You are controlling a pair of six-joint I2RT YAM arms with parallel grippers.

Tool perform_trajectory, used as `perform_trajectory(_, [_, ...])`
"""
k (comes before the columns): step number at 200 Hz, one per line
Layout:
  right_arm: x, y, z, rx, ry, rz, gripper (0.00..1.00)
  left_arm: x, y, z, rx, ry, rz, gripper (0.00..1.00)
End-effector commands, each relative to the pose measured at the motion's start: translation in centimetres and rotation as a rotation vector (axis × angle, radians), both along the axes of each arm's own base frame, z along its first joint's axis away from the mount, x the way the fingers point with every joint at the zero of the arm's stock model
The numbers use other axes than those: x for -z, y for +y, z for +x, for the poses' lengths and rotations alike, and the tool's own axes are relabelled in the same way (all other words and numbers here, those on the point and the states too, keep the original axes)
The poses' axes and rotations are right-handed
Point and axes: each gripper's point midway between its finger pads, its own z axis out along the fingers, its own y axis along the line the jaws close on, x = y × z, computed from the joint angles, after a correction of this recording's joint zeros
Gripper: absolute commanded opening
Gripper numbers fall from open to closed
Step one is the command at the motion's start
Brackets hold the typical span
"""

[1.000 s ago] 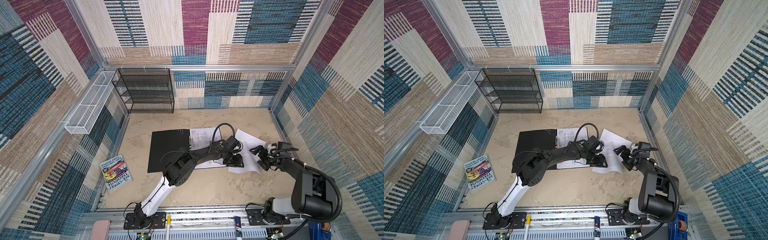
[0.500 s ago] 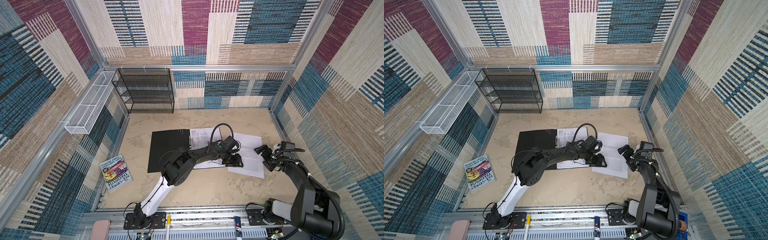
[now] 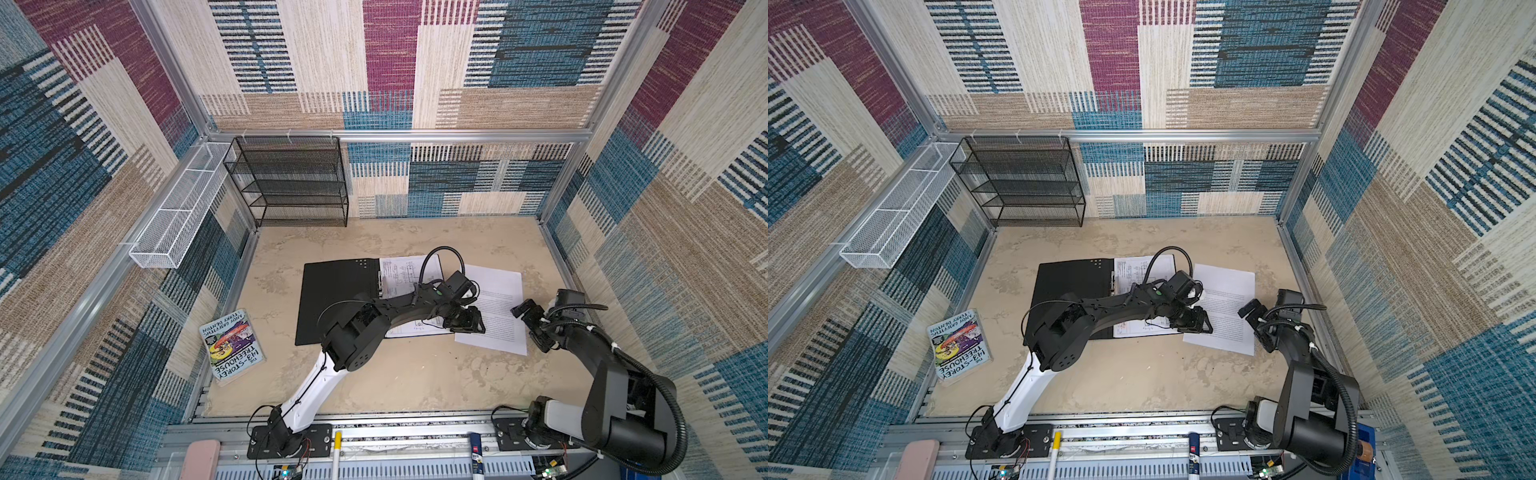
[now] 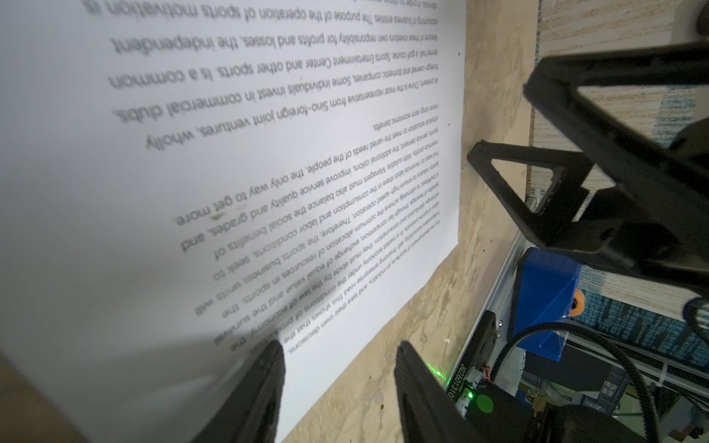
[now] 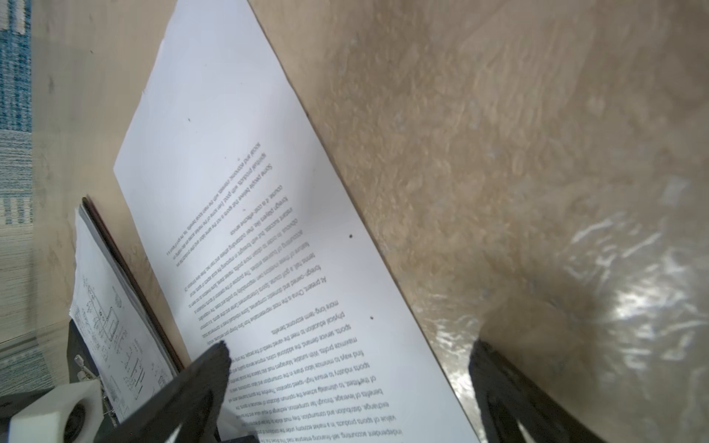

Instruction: Put the files into the folder

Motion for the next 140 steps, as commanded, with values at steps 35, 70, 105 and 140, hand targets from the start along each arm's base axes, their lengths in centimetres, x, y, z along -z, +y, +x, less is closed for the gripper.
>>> perform_trajectory(35, [1.8, 2.2, -0.8, -0.042, 0.043, 0.102, 1.00, 4.5, 3.8, -0.3, -0.068, 0.045, 0.217, 0.50])
perform_trajectory(70, [1.4, 3.5, 0.8, -0.112, 0.004, 0.180, 0.99, 4.5, 4.0, -0.3, -0.064, 0.042, 0.223, 0.50])
perform_trajectory(105, [1.7, 4.1, 3.3, -0.192, -0.027, 0.239, 1.00, 4.5, 4.6, -0.5, -0.052, 0.031, 0.243, 0.50])
perform_trajectory(140, [1.2, 4.2, 6.5, -0.236, -0.089, 0.279, 1.00, 4.6, 5.3, -0.7, -0.045, 0.027, 0.264, 0.49])
